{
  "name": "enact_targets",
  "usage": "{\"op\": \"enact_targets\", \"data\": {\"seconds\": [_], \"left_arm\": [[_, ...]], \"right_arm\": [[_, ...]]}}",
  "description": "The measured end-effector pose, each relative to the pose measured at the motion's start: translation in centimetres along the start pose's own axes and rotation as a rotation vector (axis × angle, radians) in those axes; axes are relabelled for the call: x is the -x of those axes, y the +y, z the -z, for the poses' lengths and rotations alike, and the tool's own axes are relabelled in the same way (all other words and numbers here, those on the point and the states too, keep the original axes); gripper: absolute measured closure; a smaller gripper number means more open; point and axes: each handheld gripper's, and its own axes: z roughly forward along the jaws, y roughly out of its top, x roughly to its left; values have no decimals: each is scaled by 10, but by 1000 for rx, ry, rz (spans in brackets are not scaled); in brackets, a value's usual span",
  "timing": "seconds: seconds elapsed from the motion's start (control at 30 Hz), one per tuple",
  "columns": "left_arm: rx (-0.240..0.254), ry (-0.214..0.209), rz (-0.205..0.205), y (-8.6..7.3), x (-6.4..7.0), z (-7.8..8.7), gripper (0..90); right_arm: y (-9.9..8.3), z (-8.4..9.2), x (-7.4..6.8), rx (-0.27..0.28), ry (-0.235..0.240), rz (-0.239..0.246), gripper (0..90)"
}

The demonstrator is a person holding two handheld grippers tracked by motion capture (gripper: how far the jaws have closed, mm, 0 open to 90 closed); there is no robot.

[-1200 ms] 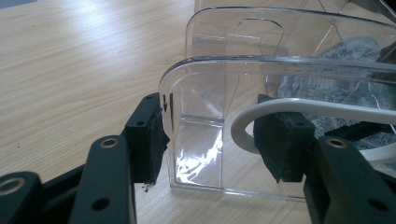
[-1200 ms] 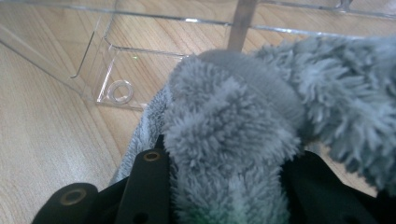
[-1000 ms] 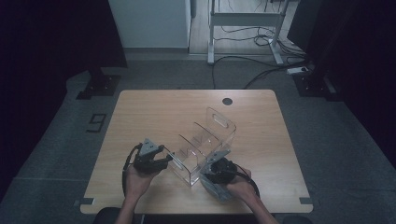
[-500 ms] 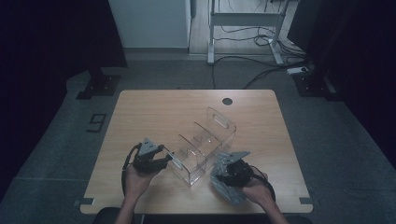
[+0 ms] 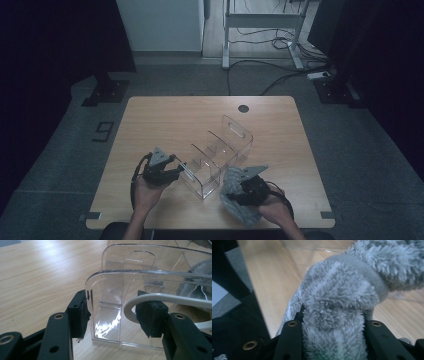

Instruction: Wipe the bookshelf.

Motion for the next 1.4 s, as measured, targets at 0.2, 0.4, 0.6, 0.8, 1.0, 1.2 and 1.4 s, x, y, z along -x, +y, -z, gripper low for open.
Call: {"op": "enact_targets", "data": {"seconds": [0.2, 0.4, 0.6, 0.8, 1.0, 1.2, 1.4], "left_arm": [[-5, 7, 3, 1, 1, -1, 453], [-7, 10, 5, 2, 3, -2, 454], [-10, 15, 10, 2, 5, -2, 454], [-8, 26, 13, 2, 6, -2, 456], [-7, 27, 11, 2, 7, -2, 456], [-7, 26, 10, 2, 6, -2, 456], [-4, 24, 10, 2, 6, -2, 456]], "right_arm": [[11, -17, -17, -13, 43, 51, 624], [22, -34, -29, -7, 72, 84, 622], [29, -47, -37, 17, 63, 79, 631], [31, -60, -41, 2, 14, 81, 659], [26, -76, -40, -51, -18, 89, 664], [21, -86, -39, -90, -27, 92, 664], [21, -87, -38, -97, -21, 89, 659]]}}
